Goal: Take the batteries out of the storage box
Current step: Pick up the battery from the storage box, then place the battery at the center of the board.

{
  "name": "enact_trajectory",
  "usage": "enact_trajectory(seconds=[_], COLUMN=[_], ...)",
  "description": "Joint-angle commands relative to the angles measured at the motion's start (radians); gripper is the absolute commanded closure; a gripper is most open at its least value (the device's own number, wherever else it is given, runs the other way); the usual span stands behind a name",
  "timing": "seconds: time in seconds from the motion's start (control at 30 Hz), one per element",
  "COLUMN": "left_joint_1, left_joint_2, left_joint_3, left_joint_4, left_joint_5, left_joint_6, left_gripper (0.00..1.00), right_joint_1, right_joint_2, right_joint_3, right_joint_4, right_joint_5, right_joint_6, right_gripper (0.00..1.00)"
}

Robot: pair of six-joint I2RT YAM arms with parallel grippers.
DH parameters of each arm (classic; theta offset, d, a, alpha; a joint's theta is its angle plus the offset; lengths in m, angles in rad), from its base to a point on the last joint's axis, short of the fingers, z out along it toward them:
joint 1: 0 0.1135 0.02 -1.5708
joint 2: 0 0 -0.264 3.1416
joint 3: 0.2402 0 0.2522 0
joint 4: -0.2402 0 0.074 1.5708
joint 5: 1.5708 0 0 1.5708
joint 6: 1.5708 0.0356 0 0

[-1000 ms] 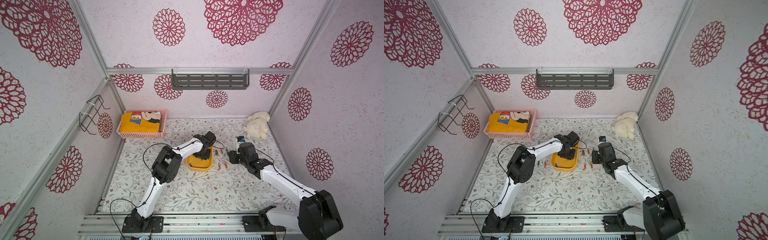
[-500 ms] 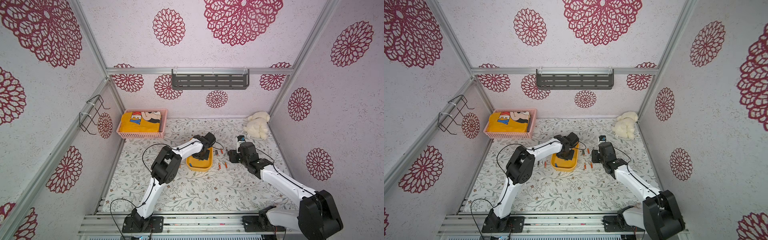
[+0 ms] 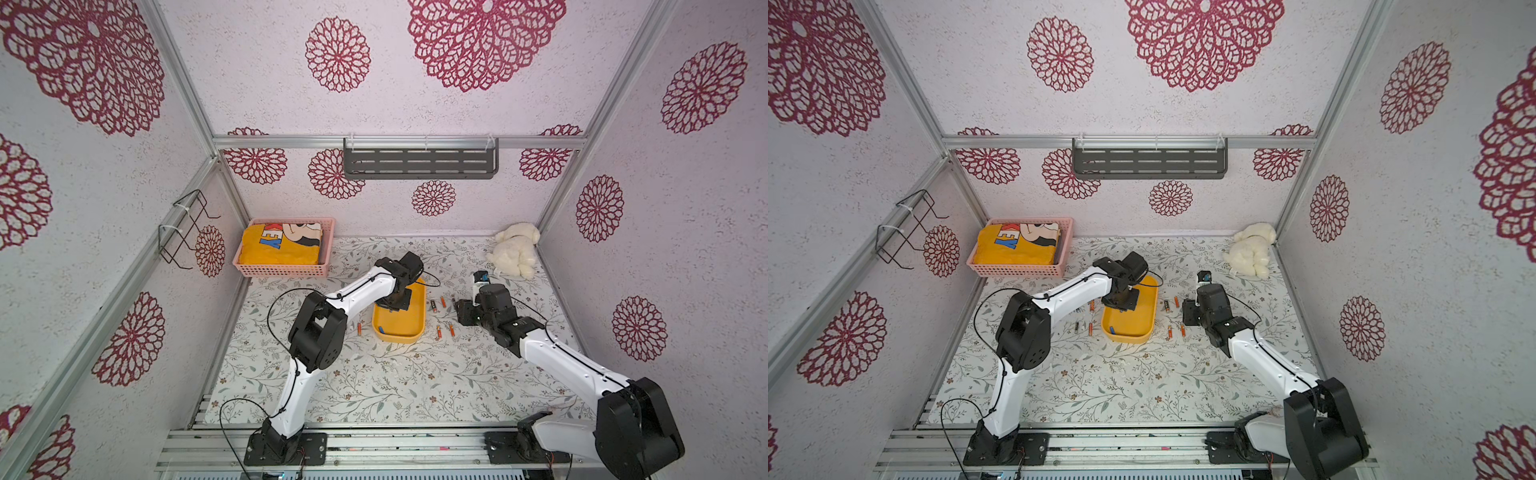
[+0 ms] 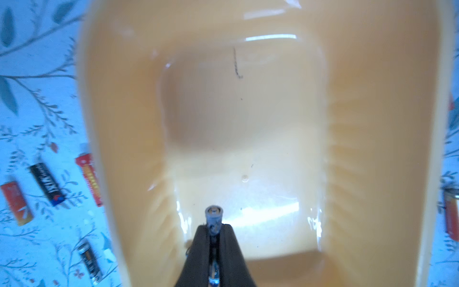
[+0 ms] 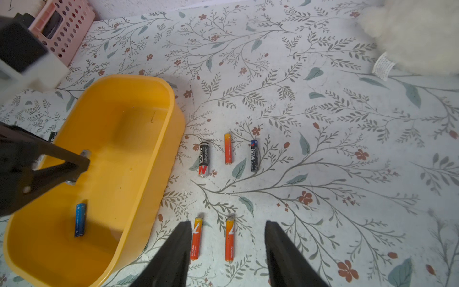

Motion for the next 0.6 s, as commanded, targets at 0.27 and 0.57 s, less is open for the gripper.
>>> enact_trajectory(seconds=[0.27, 0.57], left_joint_1=[0.094, 0.266], left_joint_2=[-0.202, -0.434], left_joint_3=[-0.184, -0.543], left_joint_4=[-0.001, 0.108], left_joint_5=[-0.031, -0.055], left_joint_6=[0.020, 0.024], left_gripper=[1.00, 1.00], right_joint_1=[-0.004, 0.030], right_joint_2=[0.020, 0.031], right_joint_3=[-0.002, -0.003], right_joint_4=[0.046, 0.092], right_joint_5=[-0.025, -0.142], right_joint_6=[-0.006, -0.076], right_gripper=[0.46, 0.46])
